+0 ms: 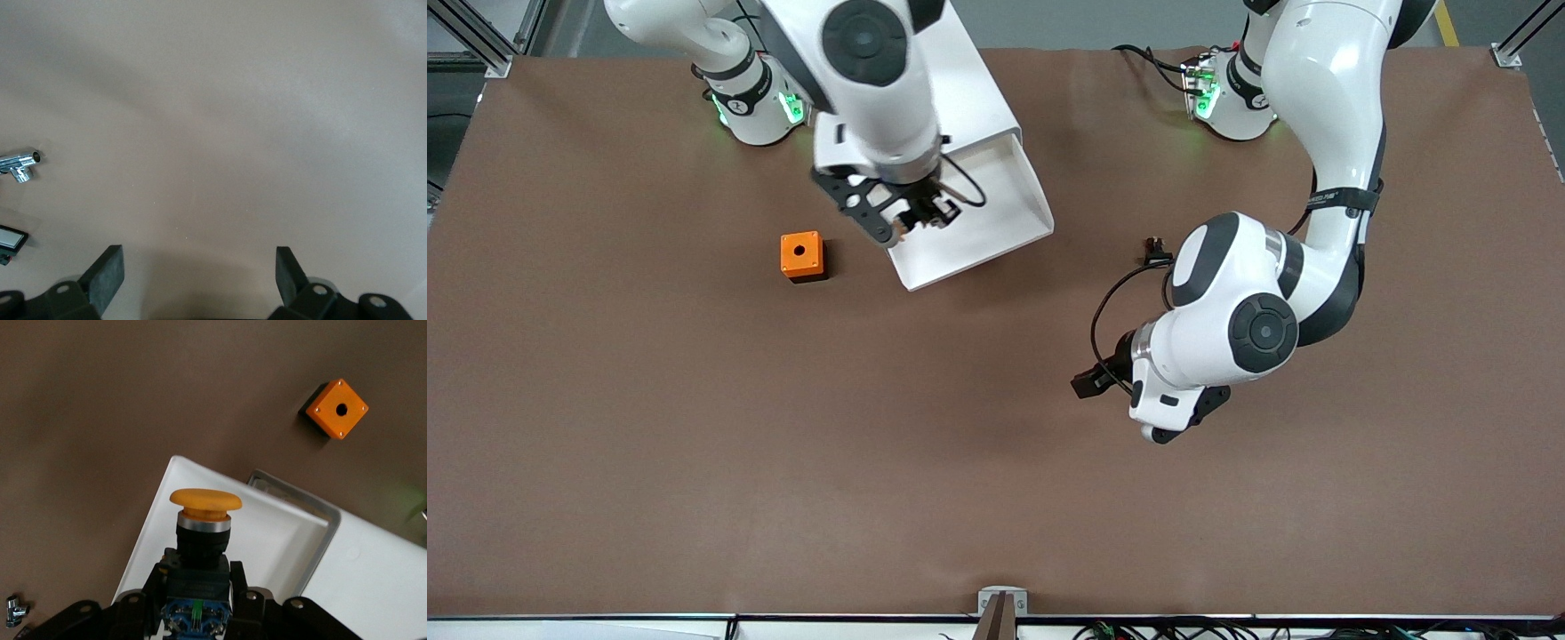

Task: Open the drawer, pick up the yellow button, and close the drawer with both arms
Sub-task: 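Carry the yellow button away with the right gripper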

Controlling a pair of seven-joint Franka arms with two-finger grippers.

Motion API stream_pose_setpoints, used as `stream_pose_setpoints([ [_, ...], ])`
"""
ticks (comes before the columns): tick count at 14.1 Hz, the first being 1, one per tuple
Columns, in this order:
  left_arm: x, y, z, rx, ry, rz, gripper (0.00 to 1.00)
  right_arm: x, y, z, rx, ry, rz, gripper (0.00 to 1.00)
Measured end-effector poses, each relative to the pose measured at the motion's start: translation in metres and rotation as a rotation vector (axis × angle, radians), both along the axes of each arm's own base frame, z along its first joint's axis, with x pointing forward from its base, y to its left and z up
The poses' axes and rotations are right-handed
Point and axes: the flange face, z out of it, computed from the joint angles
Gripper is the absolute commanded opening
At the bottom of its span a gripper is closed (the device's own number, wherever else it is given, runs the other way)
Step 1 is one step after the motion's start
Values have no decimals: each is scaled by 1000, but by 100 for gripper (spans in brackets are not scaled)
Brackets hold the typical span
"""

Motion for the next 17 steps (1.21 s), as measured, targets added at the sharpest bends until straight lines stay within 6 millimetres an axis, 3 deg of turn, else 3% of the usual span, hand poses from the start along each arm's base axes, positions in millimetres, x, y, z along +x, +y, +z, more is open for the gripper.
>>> stream_pose_setpoints([
  [3,-1,-1,0,0,0,-2,100,41,-78,13,32,11,99,0],
  [7,-5,-7,-2,30,-12,-25,100,93,-193,-1,74,30,229,0],
  [11,-25,-45,-4,99,-49,-77,100,126,-307,-42,72,34,367,0],
  [15,-50,-82,-8,172,-52,9,100,137,-369,-95,26,3,486,0],
  [17,-68,-107,-10,206,-58,41,100,140,-412,-128,36,-26,557,0],
])
